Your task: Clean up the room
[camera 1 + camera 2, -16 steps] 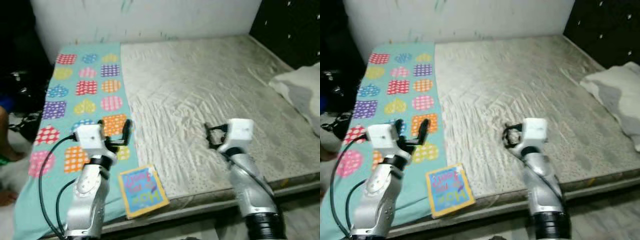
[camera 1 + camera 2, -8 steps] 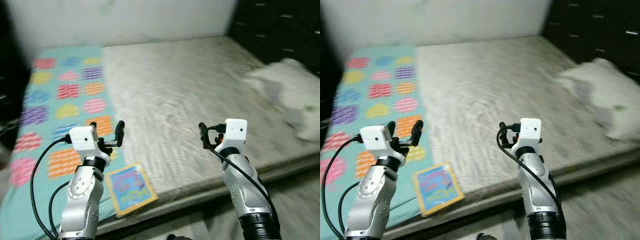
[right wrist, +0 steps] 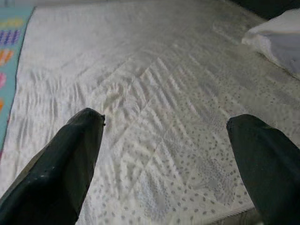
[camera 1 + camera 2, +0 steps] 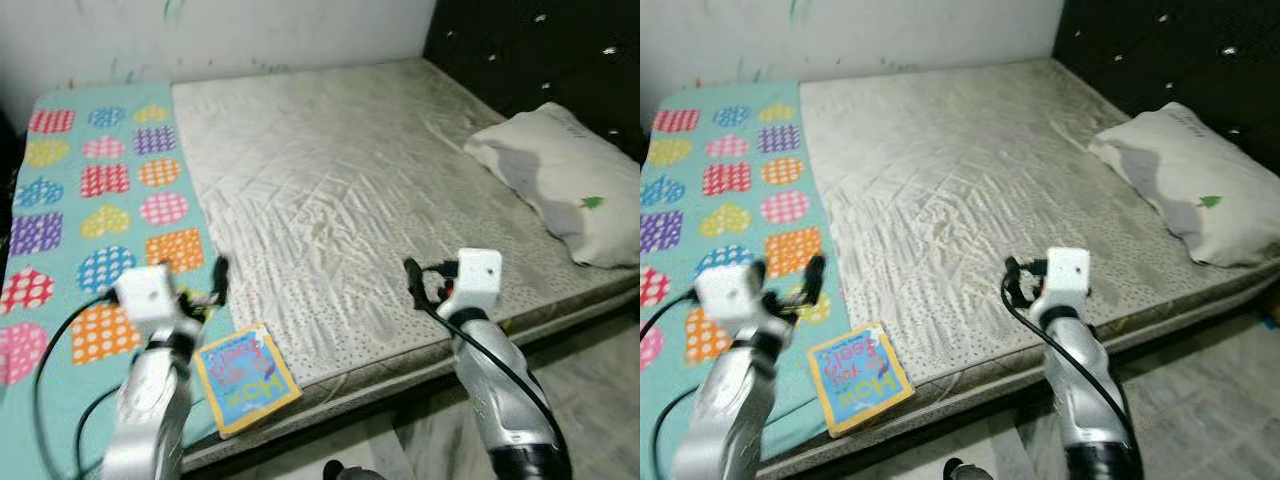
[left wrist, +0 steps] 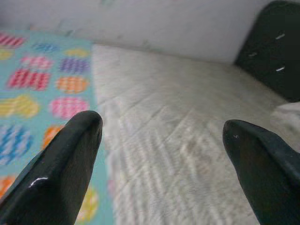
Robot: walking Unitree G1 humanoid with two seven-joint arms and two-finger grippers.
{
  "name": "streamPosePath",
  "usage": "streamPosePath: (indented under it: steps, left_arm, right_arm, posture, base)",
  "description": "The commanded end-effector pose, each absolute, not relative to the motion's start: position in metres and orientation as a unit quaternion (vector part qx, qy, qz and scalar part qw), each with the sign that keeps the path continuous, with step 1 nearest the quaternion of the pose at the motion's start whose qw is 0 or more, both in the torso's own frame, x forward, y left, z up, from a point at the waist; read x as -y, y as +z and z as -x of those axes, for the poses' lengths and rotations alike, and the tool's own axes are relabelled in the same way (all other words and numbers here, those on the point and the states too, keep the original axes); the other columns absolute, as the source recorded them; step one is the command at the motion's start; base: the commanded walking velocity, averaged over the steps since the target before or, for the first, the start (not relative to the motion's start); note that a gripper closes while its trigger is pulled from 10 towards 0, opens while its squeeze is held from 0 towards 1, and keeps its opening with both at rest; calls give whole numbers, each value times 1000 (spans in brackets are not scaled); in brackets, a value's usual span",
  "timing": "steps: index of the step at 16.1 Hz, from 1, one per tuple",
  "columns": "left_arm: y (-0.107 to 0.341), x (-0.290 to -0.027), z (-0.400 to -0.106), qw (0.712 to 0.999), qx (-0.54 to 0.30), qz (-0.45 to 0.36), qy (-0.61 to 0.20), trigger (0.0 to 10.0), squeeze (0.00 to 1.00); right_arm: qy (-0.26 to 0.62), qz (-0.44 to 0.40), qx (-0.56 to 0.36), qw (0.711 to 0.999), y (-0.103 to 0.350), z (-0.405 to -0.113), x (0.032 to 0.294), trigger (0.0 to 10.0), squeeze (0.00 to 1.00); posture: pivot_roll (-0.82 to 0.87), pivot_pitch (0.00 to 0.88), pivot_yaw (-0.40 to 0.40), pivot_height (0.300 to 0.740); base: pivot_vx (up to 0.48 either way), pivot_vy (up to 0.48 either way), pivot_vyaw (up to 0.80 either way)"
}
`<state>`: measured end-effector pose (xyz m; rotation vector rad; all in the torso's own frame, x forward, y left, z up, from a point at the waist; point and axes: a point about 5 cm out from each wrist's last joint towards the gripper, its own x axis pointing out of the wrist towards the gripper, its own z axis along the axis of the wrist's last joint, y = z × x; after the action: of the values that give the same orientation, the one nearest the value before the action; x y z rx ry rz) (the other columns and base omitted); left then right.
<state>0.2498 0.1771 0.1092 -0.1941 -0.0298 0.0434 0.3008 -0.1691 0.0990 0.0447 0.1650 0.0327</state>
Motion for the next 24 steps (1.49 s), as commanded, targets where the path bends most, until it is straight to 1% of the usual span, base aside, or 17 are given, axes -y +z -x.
streamPosePath:
  steps: [1, 4, 6, 7, 9, 12, 13, 15, 17, 18, 20, 21, 22, 24]
  left_arm:
    - [109, -185, -242, 995, 10, 89, 31, 10000, 0]
    - [102, -201, -226, 996, -1, 62, 70, 10000, 0]
    - [99, -214, -210, 995, -6, 39, 96, 10000, 0]
    - [97, -214, -208, 996, -12, 26, 87, 10000, 0]
    - [97, -208, -211, 999, -20, 6, 41, 10000, 0]
    - [101, -195, -214, 996, -21, -56, -73, 10000, 0]
    - [99, -194, -214, 993, -27, -58, -95, 10000, 0]
    - [93, -197, -208, 994, -30, -65, -86, 10000, 0]
    - [90, -200, -198, 998, -15, -56, -38, 10000, 0]
    - [90, -205, -195, 999, -6, -44, 11, 10000, 0]
    - [93, -220, -191, 995, 7, -21, 96, 10000, 0]
    - [94, -223, -190, 994, 11, -13, 111, 10000, 0]
    - [95, -224, -190, 994, 13, -11, 112, 10000, 0]
    - [96, -220, -190, 994, 17, -10, 105, 10000, 0]
  right_arm:
    - [19, -23, -84, 996, 101, -296, 173, 10000, 0]
    - [23, -15, -104, 994, 92, -289, 182, 10000, 0]
    - [34, -4, -108, 994, 91, -284, 187, 10000, 0]
    - [51, 7, -107, 993, 93, -283, 187, 10000, 0]
    - [90, 20, -102, 990, 97, -285, 182, 10000, 0]
    - [178, 25, -83, 980, 111, -290, 167, 10000, 0]
    - [192, 36, -75, 978, 114, -289, 164, 10000, 0]
    - [220, 77, -51, 971, 114, -278, 160, 10000, 0]
    - [182, 78, -23, 980, 116, -279, 169, 10000, 0]
    - [140, 62, -17, 988, 116, -283, 176, 10000, 0]
    - [38, -21, -4, 999, 115, -284, 191, 10000, 0]
    - [19, -48, 10, 999, 117, -282, 192, 10000, 0]
    - [10, -58, 17, 998, 118, -282, 192, 10000, 0]
    - [7, -45, 36, 998, 120, -282, 189, 10000, 0]
  posture:
    - [-20, 165, -54, 740]
    - [-7, 172, -63, 740]
    - [0, 155, -66, 740]
    - [-3, 147, -68, 740]
    - [-7, 135, -75, 740]
    - [0, 110, -79, 740]
    - [0, 102, -78, 740]
    - [-6, 81, -72, 740]
    - [-12, 66, -64, 740]
    - [-16, 61, -62, 740]
    - [0, 78, -74, 740]
    - [2, 92, -73, 740]
    - [2, 92, -73, 740]
    - [-3, 107, -70, 740]
  base:
    - [0, 0, 0]
    - [0, 0, 0]
    - [0, 0, 0]
    - [0, 0, 0]
    - [0, 0, 0]
    - [0, 0, 0]
    - [0, 0, 0]
    - [0, 0, 0]
    - [0, 0, 0]
    - [0, 0, 0]
    - [0, 0, 0]
    - [0, 0, 0]
    - [0, 0, 0]
    - [0, 0, 0]
